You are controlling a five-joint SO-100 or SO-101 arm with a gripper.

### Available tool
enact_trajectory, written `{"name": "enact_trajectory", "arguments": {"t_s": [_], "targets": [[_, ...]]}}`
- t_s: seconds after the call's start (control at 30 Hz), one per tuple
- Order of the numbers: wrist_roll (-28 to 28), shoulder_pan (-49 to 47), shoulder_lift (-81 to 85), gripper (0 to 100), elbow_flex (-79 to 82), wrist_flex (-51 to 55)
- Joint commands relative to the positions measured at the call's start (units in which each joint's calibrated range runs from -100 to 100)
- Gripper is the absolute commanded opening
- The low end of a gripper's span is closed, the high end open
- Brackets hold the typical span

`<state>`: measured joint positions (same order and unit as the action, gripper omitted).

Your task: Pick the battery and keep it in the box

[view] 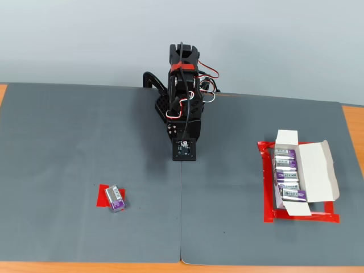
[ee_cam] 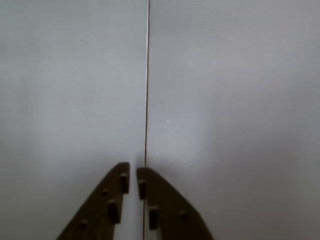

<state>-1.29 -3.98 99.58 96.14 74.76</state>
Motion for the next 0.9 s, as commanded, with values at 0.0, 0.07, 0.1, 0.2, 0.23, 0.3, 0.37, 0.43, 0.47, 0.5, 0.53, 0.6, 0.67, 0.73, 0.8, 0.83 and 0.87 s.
{"name": "enact_trajectory", "arguments": {"t_s": [0.0,0.07,0.1,0.2,0.23,0.3,0.37,0.43,0.47,0.5,0.53,0.6,0.67,0.73,0.8,0.83,0.87], "targets": [[-0.19,0.29,-0.93,2,-3.92,-0.11],[-0.19,0.29,-1.02,2,-3.92,-0.2],[-0.03,0.29,-1.19,2,-3.92,-0.2],[-0.19,0.44,-3.9,2,-4.73,-0.72],[-0.24,0.59,-5.59,2,-5.36,-1.15],[-0.29,0.73,-10.0,2,-6.54,-3.41],[-0.29,0.81,-14.5,2,-8.26,-5.84],[-0.29,0.81,-18.57,2,-10.52,-8.01],[-0.29,0.88,-20.77,2,-11.97,-9.14],[-0.29,0.88,-22.72,2,-13.33,-10.0],[-0.29,0.96,-24.67,2,-14.86,-10.7],[-0.35,1.63,-28.57,2,-18.39,-11.13],[-0.4,2.67,-32.13,2,-21.92,-11.39],[-0.45,4.09,-36.79,2,-26.71,-11.39],[-1.65,5.51,-40.78,2,-30.78,-11.39],[-2.74,6.18,-42.56,2,-32.59,-11.39],[-3.99,7.0,-44.34,2,-34.49,-11.31]]}}
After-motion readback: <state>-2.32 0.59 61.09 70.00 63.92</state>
